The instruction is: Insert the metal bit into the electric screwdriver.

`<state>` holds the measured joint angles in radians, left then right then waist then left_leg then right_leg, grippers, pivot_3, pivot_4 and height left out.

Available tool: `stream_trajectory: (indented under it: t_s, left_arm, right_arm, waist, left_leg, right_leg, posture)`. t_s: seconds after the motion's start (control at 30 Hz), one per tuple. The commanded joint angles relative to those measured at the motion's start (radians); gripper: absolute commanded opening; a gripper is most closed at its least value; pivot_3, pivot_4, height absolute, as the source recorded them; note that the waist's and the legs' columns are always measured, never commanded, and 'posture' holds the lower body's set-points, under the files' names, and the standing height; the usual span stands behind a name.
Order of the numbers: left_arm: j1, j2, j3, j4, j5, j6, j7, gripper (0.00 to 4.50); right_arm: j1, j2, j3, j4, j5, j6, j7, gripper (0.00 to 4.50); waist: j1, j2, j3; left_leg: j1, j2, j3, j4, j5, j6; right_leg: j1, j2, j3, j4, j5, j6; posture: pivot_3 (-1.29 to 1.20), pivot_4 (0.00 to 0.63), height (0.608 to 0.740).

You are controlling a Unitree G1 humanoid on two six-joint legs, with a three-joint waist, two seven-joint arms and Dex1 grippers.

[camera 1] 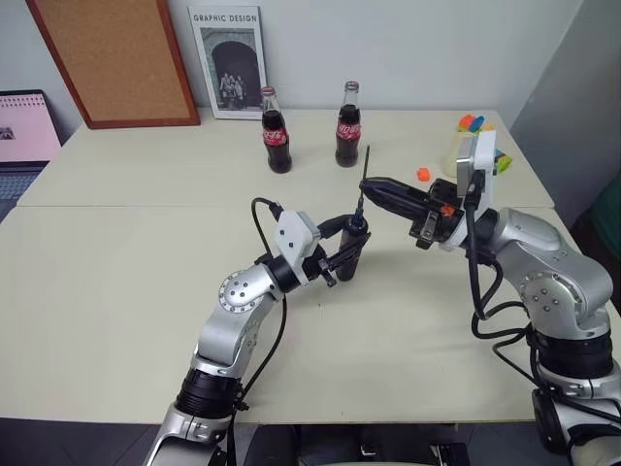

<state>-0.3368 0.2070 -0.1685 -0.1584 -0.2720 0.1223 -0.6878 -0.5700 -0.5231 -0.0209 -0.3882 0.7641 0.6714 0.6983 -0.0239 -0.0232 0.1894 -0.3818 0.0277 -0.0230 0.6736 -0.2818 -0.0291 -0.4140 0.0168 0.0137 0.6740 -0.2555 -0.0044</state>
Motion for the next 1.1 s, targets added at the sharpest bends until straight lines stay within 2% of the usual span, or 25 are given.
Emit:
stream_trajectory:
  t_s: [0.03, 0.07, 0.3, 0.67, 0.8, 0.93, 1.0, 1.07, 1.1]
  left_arm:
    - [-0.006, -0.002, -0.012, -0.023, 0.0, -0.008, -0.001, 1.63]
    - [-0.006, -0.002, -0.011, -0.023, 0.001, -0.009, 0.0, 1.63]
    - [-0.008, -0.007, -0.012, -0.019, 0.002, -0.008, 0.004, 1.63]
    - [-0.025, -0.008, -0.006, -0.009, -0.002, -0.001, 0.0, 1.63]
    - [-0.075, 0.011, 0.027, -0.017, -0.005, 0.038, 0.019, 1.63]
    - [-0.171, 0.069, 0.067, 0.018, 0.011, 0.061, 0.019, 1.63]
    - [-0.289, 0.19, 0.055, 0.101, 0.086, 0.062, -0.045, 1.63]
    - [-0.424, 0.364, -0.049, 0.25, 0.271, 0.024, -0.149, 1.63]
    - [-0.466, 0.42, -0.099, 0.308, 0.345, -0.002, -0.176, 1.63]
  right_arm:
    - [0.008, -0.018, 0.008, 0.002, 0.02, 0.05, 0.024, 0.5]
    - [0.007, -0.018, 0.006, 0.002, 0.025, 0.053, 0.025, 0.85]
    - [0.0, -0.005, -0.037, -0.008, 0.048, 0.062, 0.013, 2.41]
    - [0.047, -0.057, -0.129, -0.059, 0.127, 0.104, 0.005, 4.5]
    - [0.1, -0.125, -0.154, -0.098, 0.11, 0.093, 0.033, 4.5]
    - [0.147, -0.184, -0.189, -0.132, 0.105, 0.085, 0.039, 4.5]
    - [0.192, -0.234, -0.227, -0.172, 0.104, 0.086, 0.046, 4.5]
    - [0.244, -0.298, -0.261, -0.212, 0.073, 0.08, 0.062, 4.5]
    - [0.261, -0.321, -0.265, -0.224, 0.057, 0.073, 0.067, 4.5]
  waist:
    - [-0.001, 0.0, 0.0]
    - [-0.001, 0.0, 0.0]
    - [-0.001, 0.0, 0.0]
    - [0.001, 0.0, 0.0]
    - [0.001, 0.0, 0.0]
    - [0.001, -0.001, 0.0]
    - [-0.004, 0.0, 0.0]
    - [0.001, -0.002, 0.001]
    - [0.003, -0.002, 0.002]
  left_leg:
    - [0.0, 0.0, 0.0, 0.0, 0.0, 0.0]
    - [0.0, 0.0, 0.0, 0.0, 0.0, 0.0]
    - [0.0, 0.0, 0.0, -0.008, 0.0, 0.0]
    - [-0.002, 0.001, 0.0, -0.01, 0.0, 0.0]
    - [-0.002, 0.0, 0.0, -0.01, 0.0, 0.0]
    - [-0.002, 0.0, 0.001, -0.01, 0.0, 0.0]
    - [-0.001, 0.0, 0.001, -0.01, 0.0, 0.0]
    - [-0.005, -0.001, 0.001, -0.011, 0.0, 0.0]
    - [-0.007, -0.002, 0.0, -0.011, 0.0, -0.001]
  right_leg:
    - [0.0, 0.0, 0.0, 0.0, 0.0, 0.0]
    - [0.0, 0.0, 0.0, 0.0, 0.0, 0.0]
    - [-0.001, 0.0, 0.001, -0.004, 0.0, 0.0]
    - [-0.001, -0.001, 0.002, -0.011, 0.0, 0.0]
    - [-0.001, -0.001, 0.001, -0.01, 0.0, 0.0]
    - [-0.001, 0.0, 0.0, -0.01, 0.0, 0.0]
    - [-0.001, 0.002, 0.0, -0.01, 0.0, 0.0]
    - [-0.005, 0.003, 0.0, -0.01, 0.0, 0.0]
    - [-0.007, 0.007, -0.002, -0.009, 0.0, 0.0]
  posture:
    - [0.0, 0.15, 0.74]
    - [0.0, 0.15, 0.74]
    - [0.0, 0.15, 0.74]
    - [0.0, 0.15, 0.74]
    - [0.0, 0.15, 0.74]
    - [0.0, 0.15, 0.74]
    - [0.0, 0.15, 0.74]
    - [0.0, 0.15, 0.74]
    - [0.0, 0.15, 0.74]
